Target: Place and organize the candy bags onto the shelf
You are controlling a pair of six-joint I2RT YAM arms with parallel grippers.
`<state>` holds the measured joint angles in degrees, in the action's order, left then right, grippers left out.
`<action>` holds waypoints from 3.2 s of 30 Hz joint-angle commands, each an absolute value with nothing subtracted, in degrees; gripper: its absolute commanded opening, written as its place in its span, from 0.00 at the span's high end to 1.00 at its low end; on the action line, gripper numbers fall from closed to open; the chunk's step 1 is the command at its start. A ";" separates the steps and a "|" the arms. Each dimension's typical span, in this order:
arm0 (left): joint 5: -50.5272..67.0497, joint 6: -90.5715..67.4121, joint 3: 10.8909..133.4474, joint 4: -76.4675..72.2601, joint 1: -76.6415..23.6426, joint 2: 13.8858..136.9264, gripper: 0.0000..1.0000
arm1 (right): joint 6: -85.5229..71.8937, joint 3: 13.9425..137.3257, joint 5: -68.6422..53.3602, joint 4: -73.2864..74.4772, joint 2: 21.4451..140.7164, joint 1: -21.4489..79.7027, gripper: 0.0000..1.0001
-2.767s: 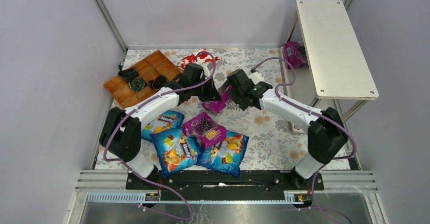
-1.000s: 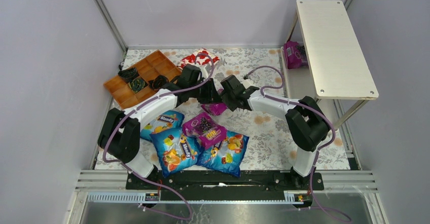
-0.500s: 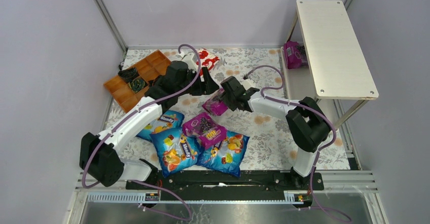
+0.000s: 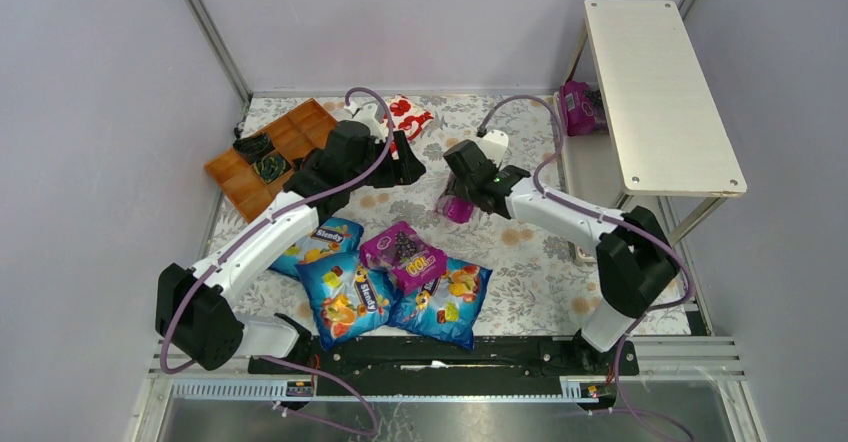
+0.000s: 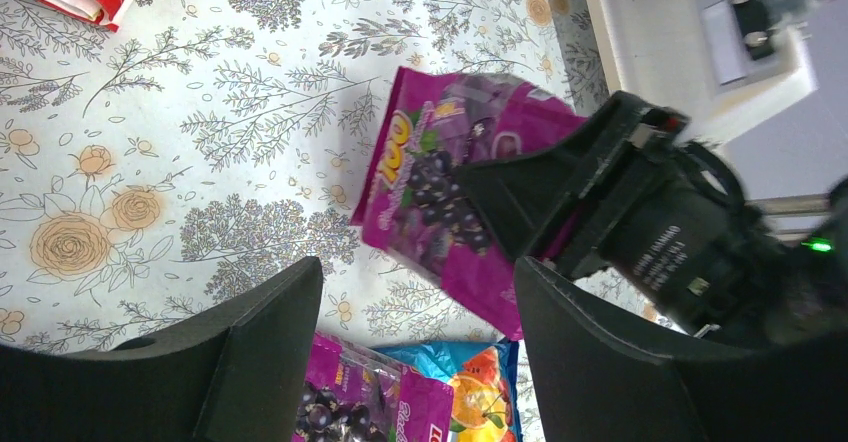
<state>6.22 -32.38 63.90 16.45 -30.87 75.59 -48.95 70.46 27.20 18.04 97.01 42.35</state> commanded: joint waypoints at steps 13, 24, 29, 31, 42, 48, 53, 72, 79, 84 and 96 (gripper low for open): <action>5.92 -31.81 65.03 14.50 -30.59 74.44 0.25 | -5.78 80.33 57.85 22.38 89.74 42.63 0.66; 6.77 -32.21 64.86 14.35 -30.54 74.43 0.24 | 65.14 64.93 77.05 -41.68 95.47 40.95 0.69; 7.74 -32.56 64.84 14.24 -30.52 74.37 0.24 | 73.63 63.36 77.10 -52.75 99.73 35.36 0.69; 8.14 -32.74 64.81 14.15 -30.58 74.35 0.24 | 69.92 63.58 76.45 -47.99 99.93 33.76 0.70; 9.56 -33.13 65.03 14.15 -31.25 74.80 0.24 | 35.93 72.20 68.19 -4.54 102.64 24.59 0.69; 9.45 -33.13 64.90 14.15 -31.59 75.01 0.23 | 31.31 74.22 65.72 1.75 105.87 20.44 0.69; 9.71 -33.29 64.95 14.15 -31.72 75.39 0.23 | 30.43 75.26 64.87 2.53 108.20 17.94 0.65; 11.42 -33.74 65.17 14.15 -31.90 76.48 0.23 | 10.35 87.60 53.26 33.35 108.31 20.94 0.02; 11.43 -33.81 64.99 14.12 -31.88 76.77 0.23 | 7.20 87.79 54.87 36.48 108.27 21.96 0.07; 11.51 -33.88 64.84 13.89 -31.90 76.68 0.23 | 7.05 88.46 56.93 35.48 109.93 21.46 0.20; 12.14 -33.92 65.13 14.14 -31.90 76.82 0.23 | 2.14 94.12 58.10 39.93 113.36 17.44 0.41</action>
